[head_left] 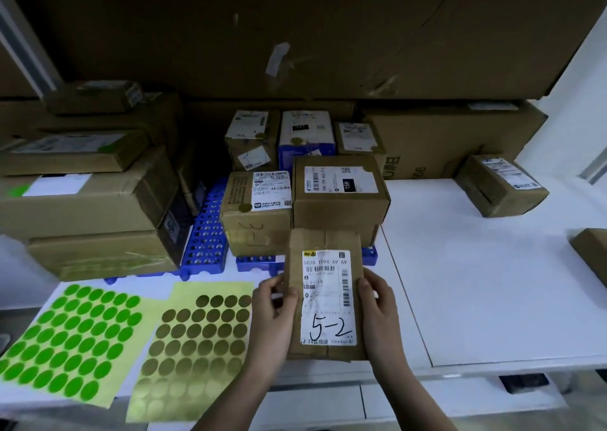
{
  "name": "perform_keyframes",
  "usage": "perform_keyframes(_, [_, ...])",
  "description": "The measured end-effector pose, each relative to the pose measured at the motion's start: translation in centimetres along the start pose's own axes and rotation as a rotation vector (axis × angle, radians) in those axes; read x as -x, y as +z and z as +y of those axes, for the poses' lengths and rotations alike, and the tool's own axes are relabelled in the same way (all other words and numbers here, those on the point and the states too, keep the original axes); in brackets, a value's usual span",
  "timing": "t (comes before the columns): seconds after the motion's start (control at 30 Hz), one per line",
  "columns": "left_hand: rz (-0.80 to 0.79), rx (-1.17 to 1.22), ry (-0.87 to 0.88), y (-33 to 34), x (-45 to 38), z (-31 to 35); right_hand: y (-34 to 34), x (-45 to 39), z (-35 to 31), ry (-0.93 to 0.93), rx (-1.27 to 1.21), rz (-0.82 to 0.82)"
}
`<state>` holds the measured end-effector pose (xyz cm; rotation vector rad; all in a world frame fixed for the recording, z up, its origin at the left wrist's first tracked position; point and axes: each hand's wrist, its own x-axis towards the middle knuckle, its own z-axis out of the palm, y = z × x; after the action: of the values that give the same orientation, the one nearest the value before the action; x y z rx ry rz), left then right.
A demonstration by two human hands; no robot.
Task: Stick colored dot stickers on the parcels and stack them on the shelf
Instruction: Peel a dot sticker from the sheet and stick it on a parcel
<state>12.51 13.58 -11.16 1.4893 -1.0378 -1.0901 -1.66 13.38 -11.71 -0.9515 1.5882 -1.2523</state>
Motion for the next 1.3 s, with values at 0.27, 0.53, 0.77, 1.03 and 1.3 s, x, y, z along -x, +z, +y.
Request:
perform_keyframes(0.27, [-0.148, -0.264, -0.093, -0.5, -1.4, -4.9, 1.3, -0.4, 3.7, 0.07, 0.252, -0.094])
perform_keyframes(0.53, [-0.169, -0.238, -0.122, -0.2, -0.8, -3.4, 1.2, -1.1, 4.4, 0.114, 0.403, -0.091])
perform_keyframes(0.77, [-0.219, -0.245, -0.106, -0.3, -1.1, -3.8, 1.4, -2.0, 4.6, 0.118, 0.493, -0.098])
perform_keyframes(1.03, [-0.333, -0.281, -0.151, -0.8, -1.6, -4.2, 1.1, -2.5, 5.1, 0.122, 0.579, -0.109])
perform_keyframes(1.3, [-0.155, -0.215, -0.079, -4.8, -2.9, -3.2, 2.2, -1.3, 0.6, -0.392, 0.611, 0.199])
